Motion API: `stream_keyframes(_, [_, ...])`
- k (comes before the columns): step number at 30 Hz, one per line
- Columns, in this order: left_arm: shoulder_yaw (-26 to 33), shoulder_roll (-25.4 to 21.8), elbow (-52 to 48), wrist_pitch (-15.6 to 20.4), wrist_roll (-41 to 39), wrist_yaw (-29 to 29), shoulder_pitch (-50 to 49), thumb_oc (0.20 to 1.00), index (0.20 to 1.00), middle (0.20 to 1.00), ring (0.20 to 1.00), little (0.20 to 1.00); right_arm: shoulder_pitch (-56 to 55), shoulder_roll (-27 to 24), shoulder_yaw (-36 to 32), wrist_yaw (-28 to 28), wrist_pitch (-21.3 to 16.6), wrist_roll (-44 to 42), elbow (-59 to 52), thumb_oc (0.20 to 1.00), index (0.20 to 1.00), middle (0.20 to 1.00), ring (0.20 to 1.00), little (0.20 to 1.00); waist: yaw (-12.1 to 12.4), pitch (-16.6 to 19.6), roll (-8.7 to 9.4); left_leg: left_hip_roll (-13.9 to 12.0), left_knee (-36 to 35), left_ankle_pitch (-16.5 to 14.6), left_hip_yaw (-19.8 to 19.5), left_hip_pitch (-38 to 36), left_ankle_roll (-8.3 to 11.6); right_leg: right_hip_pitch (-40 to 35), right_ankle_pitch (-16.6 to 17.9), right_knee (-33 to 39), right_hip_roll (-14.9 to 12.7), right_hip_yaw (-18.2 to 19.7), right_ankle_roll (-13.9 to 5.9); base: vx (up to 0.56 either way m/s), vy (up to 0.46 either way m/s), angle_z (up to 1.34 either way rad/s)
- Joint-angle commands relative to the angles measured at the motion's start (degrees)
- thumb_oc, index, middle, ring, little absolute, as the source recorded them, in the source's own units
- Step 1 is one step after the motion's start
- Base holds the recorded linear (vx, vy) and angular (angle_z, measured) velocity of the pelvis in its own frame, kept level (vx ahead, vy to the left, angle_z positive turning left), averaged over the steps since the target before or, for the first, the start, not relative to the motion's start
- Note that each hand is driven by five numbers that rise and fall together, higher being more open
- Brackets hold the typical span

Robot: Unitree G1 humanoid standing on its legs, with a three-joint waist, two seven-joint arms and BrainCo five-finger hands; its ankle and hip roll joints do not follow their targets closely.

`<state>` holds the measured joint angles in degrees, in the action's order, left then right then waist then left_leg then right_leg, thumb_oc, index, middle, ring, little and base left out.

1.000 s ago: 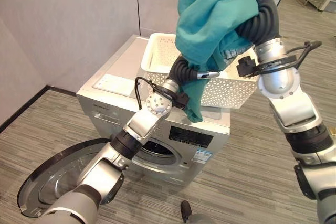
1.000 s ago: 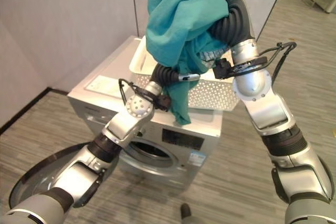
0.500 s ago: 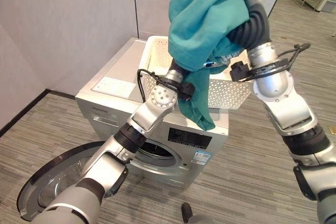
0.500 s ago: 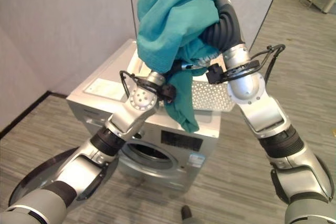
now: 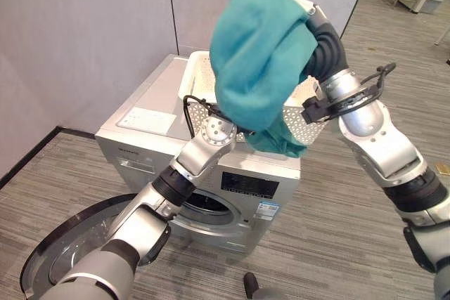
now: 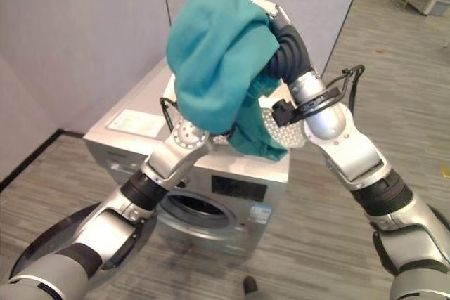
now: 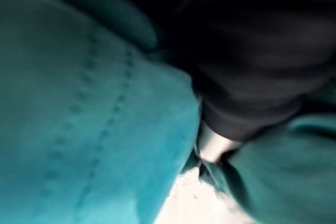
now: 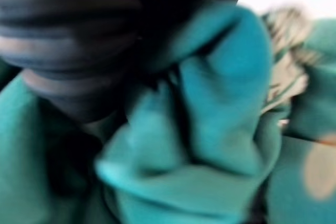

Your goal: Grab the laundry basket,head to the washer,open it,put in the laundry and shut it.

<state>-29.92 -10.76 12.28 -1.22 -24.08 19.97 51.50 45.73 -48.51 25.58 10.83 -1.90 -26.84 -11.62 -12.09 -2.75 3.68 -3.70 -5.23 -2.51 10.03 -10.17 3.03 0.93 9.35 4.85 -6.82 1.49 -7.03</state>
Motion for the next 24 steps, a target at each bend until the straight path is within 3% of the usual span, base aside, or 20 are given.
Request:
stream_keyframes(1, [0.65,0.43,-0.88,5.82,2.20,1.43,4.60,0.200,0.200,0.200,0.200,0.200,2.73,-1.18,-0.45,-0.01,-4.42,-4.94,-0.12,1.000,1.000,1.000,1.000,1.000,1.04,2.79,-0.50,-0.53,0.23,-4.22,-0.25,-0.40,-2.08,2.65,-5.25,-6.60,-1.93,-0.06,-3.57,0.00,0.000,0.00])
stream_keyframes(7, [1.72,-0.77,-2.53,6.62,2.84,1.11,2.71,0.200,0.200,0.200,0.200,0.200,1.04,-6.08,-1.84,-1.79,-6.29,-13.04,1.06,1.000,1.000,1.000,1.000,1.000,0.69,2.94,-0.34,-0.60,0.23,-4.33,-0.03,-0.50,-1.83,2.59,-5.32,-6.51,-1.92,-0.10,-3.56,0.00,0.000,0.00])
stream_keyframes(11, [3.31,-2.79,-4.73,6.97,3.32,1.10,0.71,0.200,0.200,0.200,0.200,0.200,-2.64,-8.84,-6.58,-2.56,-8.03,-18.24,2.43,1.000,1.000,1.000,1.000,1.000,0.36,3.06,-0.31,-0.61,0.23,-4.53,0.12,-0.55,-1.79,2.62,-5.39,-6.46,-1.88,0.00,-3.54,0.00,0.000,0.00])
stream_keyframes(14, [5.41,-5.76,-8.27,7.43,4.56,0.54,-2.26,0.200,0.200,0.200,0.200,0.200,-7.95,-9.55,-13.25,-3.02,-10.00,-21.19,2.73,1.000,1.000,1.000,1.000,1.000,0.27,3.06,-0.46,-0.66,0.23,-4.68,0.13,-0.60,-1.70,2.61,-5.55,-6.44,-1.83,0.12,-3.58,0.00,0.000,0.00])
stream_keyframes(16, [9.42,-9.78,-13.47,7.94,5.02,-0.56,-8.05,0.200,0.200,0.200,0.200,0.200,-16.99,-8.24,-24.08,-2.54,-12.04,-22.19,2.20,1.000,1.000,1.000,1.000,1.000,0.12,2.82,-0.83,-0.58,0.23,-4.31,0.12,-0.13,-1.62,2.89,-5.44,-6.39,-1.83,0.20,-3.46,0.01,-0.013,-0.06])
stream_keyframes(17, [9.15,-9.78,-13.68,7.83,5.03,-0.57,-8.21,0.200,0.200,0.200,0.200,0.200,-17.78,-8.11,-24.71,-2.54,-11.93,-22.15,1.82,1.000,1.000,1.000,1.000,1.000,0.30,2.96,-0.65,-0.58,0.23,-4.31,0.09,-0.12,-1.62,2.89,-5.46,-6.39,-1.84,0.17,-3.45,0.00,0.000,0.00])
stream_keyframes(19, [12.38,-12.09,-18.72,8.09,5.89,-1.77,-14.45,0.200,0.200,0.200,0.200,0.200,-25.03,-5.45,-33.05,-1.71,-12.98,-20.72,0.69,1.000,1.000,1.000,1.000,1.000,0.63,2.85,-0.79,-0.59,0.23,-4.39,-0.14,0.05,-1.66,2.92,-5.61,-6.38,-1.86,0.08,-3.49,0.03,-0.016,0.01])
stream_keyframes(20, [18.07,-14.61,-25.42,9.05,7.06,-4.08,-25.44,0.200,0.200,0.200,0.200,0.200,-33.71,-1.62,-43.01,1.65,-13.67,-14.94,-0.06,1.000,1.000,1.000,1.000,1.000,1.13,2.66,-1.02,-0.68,0.23,-4.54,-0.29,0.32,-1.72,3.03,-5.76,-6.32,-1.90,-0.09,-3.49,0.06,-0.036,-0.03])
stream_keyframes(24, [23.92,-16.08,-30.87,9.62,7.56,-5.96,-38.38,0.200,0.200,0.200,0.200,0.200,-42.42,2.09,-51.23,7.20,-11.81,-4.71,-0.51,1.000,1.000,1.000,1.000,1.000,1.55,2.47,-1.32,-0.77,0.23,-5.35,-0.36,0.13,-1.93,2.63,-6.26,-5.93,-1.93,-0.30,-3.46,0.07,-0.017,-0.05])
